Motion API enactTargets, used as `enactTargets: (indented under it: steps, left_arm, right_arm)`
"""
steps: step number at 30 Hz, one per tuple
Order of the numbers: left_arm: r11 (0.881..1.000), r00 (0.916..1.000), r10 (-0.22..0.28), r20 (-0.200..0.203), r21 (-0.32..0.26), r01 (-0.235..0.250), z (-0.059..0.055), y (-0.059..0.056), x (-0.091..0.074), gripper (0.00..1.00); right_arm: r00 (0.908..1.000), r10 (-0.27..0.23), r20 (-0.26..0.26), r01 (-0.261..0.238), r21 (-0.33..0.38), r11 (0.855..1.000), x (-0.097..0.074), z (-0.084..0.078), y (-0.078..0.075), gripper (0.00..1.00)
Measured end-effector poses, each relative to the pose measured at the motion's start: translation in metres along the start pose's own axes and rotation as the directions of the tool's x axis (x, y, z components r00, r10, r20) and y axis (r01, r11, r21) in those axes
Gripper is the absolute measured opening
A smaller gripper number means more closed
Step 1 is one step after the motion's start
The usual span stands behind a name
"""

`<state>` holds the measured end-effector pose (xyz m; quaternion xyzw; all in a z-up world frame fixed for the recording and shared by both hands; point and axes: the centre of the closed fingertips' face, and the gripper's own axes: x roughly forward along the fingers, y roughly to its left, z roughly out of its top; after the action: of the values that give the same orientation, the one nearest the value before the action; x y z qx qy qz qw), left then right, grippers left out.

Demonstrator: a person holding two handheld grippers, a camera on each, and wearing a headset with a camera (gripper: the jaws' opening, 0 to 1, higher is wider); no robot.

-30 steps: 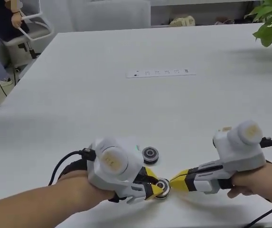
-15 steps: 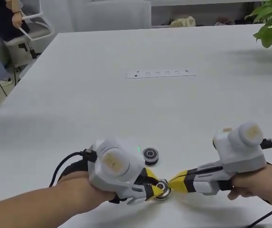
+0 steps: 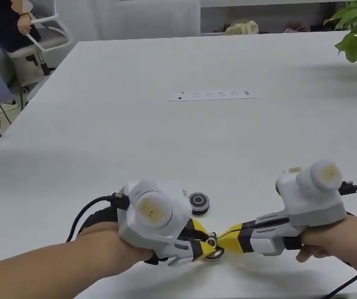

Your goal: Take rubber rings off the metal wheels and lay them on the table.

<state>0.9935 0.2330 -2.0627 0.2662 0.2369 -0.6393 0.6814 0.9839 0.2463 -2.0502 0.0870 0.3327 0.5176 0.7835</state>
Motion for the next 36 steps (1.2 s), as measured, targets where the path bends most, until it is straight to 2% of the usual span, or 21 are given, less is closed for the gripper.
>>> enactTargets:
  steps: [2,4,14,24,28,36]
  left_arm:
    - [1.000,1.0000,0.002,0.000,0.004,-0.002,0.001,0.000,0.000,0.07]
    - [1.000,1.0000,0.000,0.004,-0.002,0.000,0.001,0.000,0.000,0.07]
    - [1.000,0.9999,-0.003,0.014,-0.002,0.003,0.001,-0.001,-0.001,0.07]
    - [0.999,0.9997,-0.023,0.004,0.042,0.023,0.001,-0.002,-0.003,0.08]
    - [0.998,0.9991,-0.041,-0.010,0.056,0.041,-0.001,-0.005,-0.006,0.12]
    - [0.997,0.9983,-0.056,0.015,0.050,0.056,0.007,-0.008,-0.015,0.19]
  right_arm:
    - [0.9985,-0.038,-0.041,0.035,-0.071,0.997,0.000,-0.002,-0.003,0.00]
    - [0.9990,-0.038,-0.022,0.037,-0.047,0.998,0.001,0.000,-0.005,0.00]
    - [0.9973,-0.070,-0.022,0.068,-0.078,0.995,-0.003,-0.002,-0.015,0.00]
    - [0.9973,-0.070,-0.023,0.067,-0.095,0.993,-0.003,-0.003,-0.016,0.00]
    - [0.9976,-0.065,-0.024,0.063,-0.097,0.993,-0.003,-0.003,-0.015,0.00]
    - [0.9978,-0.065,-0.011,0.064,-0.099,0.993,-0.004,0.001,-0.014,0.00]
